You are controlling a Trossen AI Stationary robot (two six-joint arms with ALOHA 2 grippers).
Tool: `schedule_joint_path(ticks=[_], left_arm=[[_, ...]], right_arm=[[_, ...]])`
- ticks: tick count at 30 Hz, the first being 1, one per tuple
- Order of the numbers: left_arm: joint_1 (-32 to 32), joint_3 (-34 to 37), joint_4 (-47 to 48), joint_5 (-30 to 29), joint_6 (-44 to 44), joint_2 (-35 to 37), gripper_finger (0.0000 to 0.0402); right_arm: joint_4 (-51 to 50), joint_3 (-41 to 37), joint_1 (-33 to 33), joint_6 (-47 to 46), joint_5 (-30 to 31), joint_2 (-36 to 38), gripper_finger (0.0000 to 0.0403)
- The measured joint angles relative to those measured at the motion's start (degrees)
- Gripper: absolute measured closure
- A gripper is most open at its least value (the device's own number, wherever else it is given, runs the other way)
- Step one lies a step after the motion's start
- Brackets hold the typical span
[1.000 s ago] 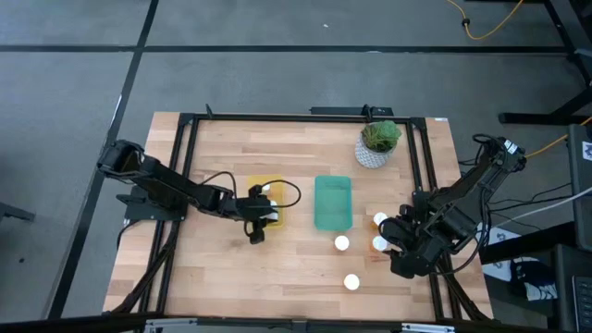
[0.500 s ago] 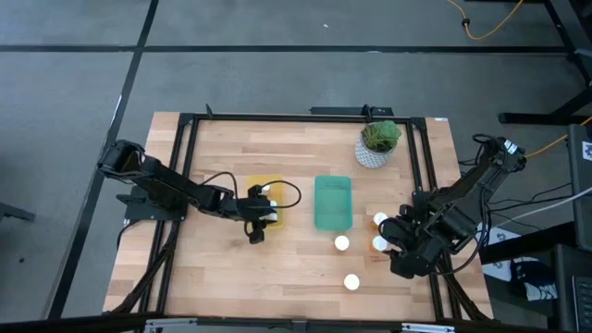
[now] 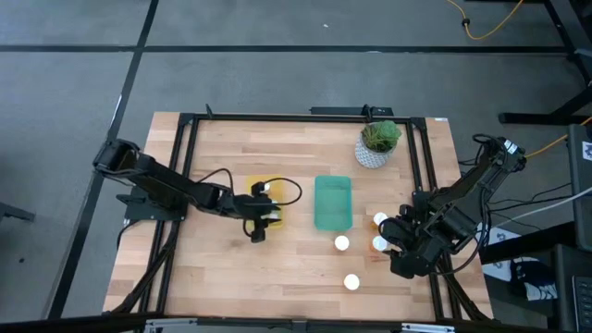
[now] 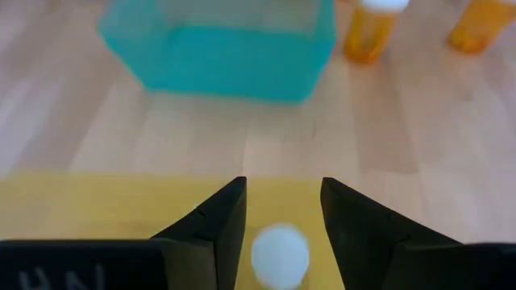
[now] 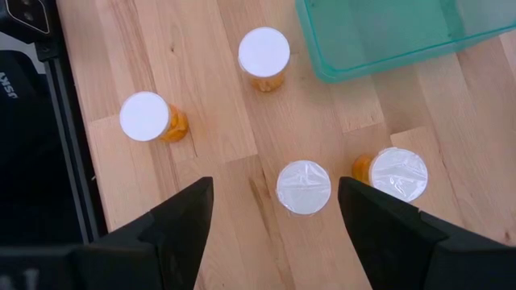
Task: Pick and place medicine bottles into bin by pill shape (circle, oval)
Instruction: Put the large orange pill bottle into the green bin
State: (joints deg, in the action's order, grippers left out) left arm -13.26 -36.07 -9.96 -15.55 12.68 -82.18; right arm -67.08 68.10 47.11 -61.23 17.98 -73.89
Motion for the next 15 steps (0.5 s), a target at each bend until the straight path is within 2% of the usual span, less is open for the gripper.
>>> schedule_joint_path(ticks=[3, 15], left_arm=[[0.0, -2.1, 0.0, 0.0, -2.7, 1.3, 0.025], [0.0, -7.8, 0.0, 0.0, -2.8, 3.5, 0.0252]], right_arm=[[0.0, 0.0, 0.0, 0.0, 0.0, 0.0, 0.0134], [0.0, 0.0, 0.0, 0.0, 0.0, 0.0, 0.0134]])
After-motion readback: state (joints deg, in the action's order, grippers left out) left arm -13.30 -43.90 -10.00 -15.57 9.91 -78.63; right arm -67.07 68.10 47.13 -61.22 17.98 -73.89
